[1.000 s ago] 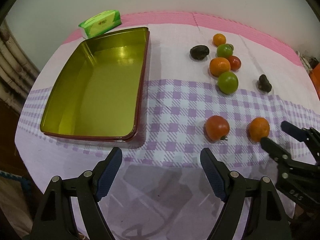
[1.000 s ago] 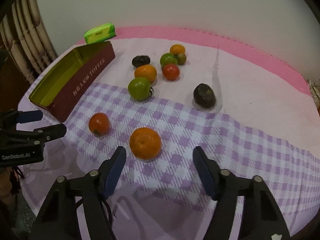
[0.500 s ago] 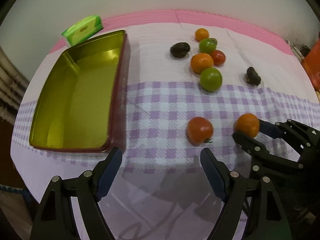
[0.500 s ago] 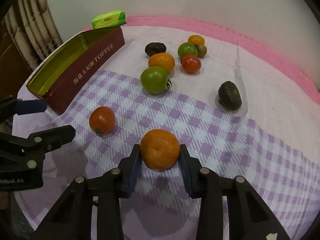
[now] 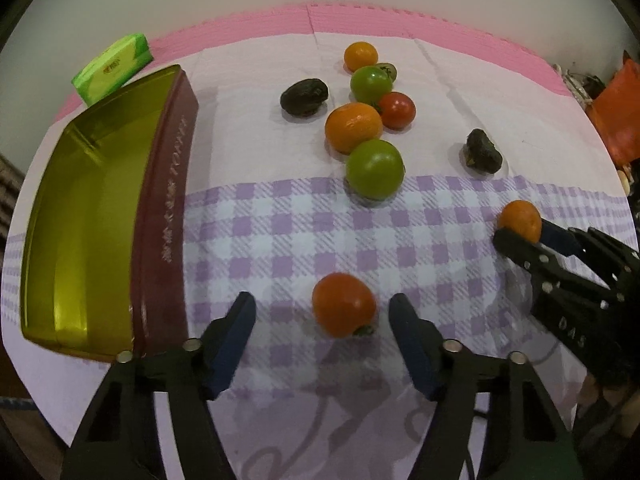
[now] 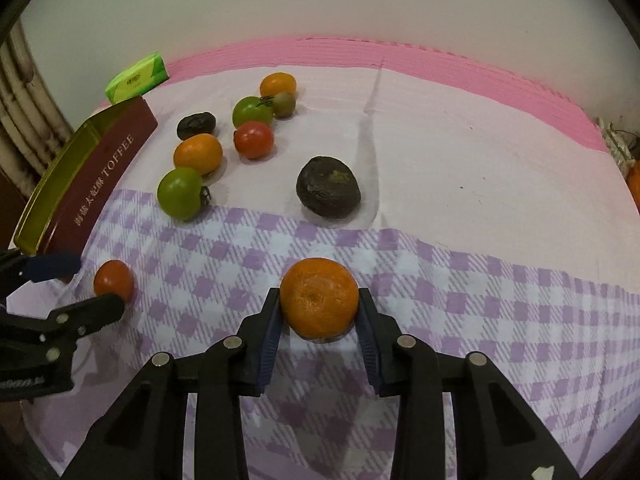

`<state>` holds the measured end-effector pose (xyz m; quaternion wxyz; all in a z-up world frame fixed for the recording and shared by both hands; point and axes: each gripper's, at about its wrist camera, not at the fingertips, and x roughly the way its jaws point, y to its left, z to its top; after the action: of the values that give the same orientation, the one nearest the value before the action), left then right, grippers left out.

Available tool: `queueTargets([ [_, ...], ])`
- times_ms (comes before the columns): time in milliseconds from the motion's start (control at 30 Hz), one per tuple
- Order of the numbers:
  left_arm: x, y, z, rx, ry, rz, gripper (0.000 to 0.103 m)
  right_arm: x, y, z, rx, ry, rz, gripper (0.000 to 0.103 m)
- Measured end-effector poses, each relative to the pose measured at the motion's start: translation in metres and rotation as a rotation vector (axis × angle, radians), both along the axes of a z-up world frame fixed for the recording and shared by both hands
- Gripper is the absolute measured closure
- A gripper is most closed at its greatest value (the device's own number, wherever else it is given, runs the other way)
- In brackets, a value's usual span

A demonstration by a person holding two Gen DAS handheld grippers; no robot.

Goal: Organize fruits
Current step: 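Grasp the red tomato with the left tool, carry it into the tin tray, release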

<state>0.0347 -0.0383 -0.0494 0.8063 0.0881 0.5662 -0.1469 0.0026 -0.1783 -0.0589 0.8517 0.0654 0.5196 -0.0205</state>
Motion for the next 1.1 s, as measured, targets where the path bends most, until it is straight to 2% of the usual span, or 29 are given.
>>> queueTargets([
  [167, 0.005, -0.005, -0.007, -0.004, 0.032, -0.002, 0.052, 0.0, 0.004, 0.0, -0.006, -0.001, 0.004, 0.069],
  [300, 0.009, -0.006, -0.009, -0.012, 0.034, -0.015, 0.07, 0.0, 0.003, -0.001, -0.008, -0.004, 0.005, 0.068],
  [433, 0.01, -0.005, -0.005, -0.013, 0.019, -0.024, 0.07, 0.0, 0.002, 0.0, -0.004, -0.004, 0.004, 0.068],
  [567, 0.011, 0.003, 0.018, -0.021, -0.033, -0.021, 0.07, 0.0, 0.001, 0.0, -0.004, -0.006, 0.003, 0.068],
  [733, 0.027, 0.039, 0.054, -0.001, -0.132, 0.04, 0.07, 0.0, 0.002, -0.001, -0.006, -0.006, 0.004, 0.068],
  [833, 0.038, 0.069, 0.063, 0.053, -0.177, 0.1, 0.07, -0.001, 0.003, -0.001, -0.01, -0.007, 0.004, 0.068],
  [967, 0.056, 0.127, 0.057, 0.131, -0.16, 0.191, 0.07, -0.001, 0.004, -0.001, -0.01, -0.006, 0.003, 0.068],
  [1100, 0.061, 0.168, 0.039, 0.157, -0.105, 0.255, 0.07, 0.0, 0.005, -0.001, -0.018, -0.005, 0.005, 0.068],
])
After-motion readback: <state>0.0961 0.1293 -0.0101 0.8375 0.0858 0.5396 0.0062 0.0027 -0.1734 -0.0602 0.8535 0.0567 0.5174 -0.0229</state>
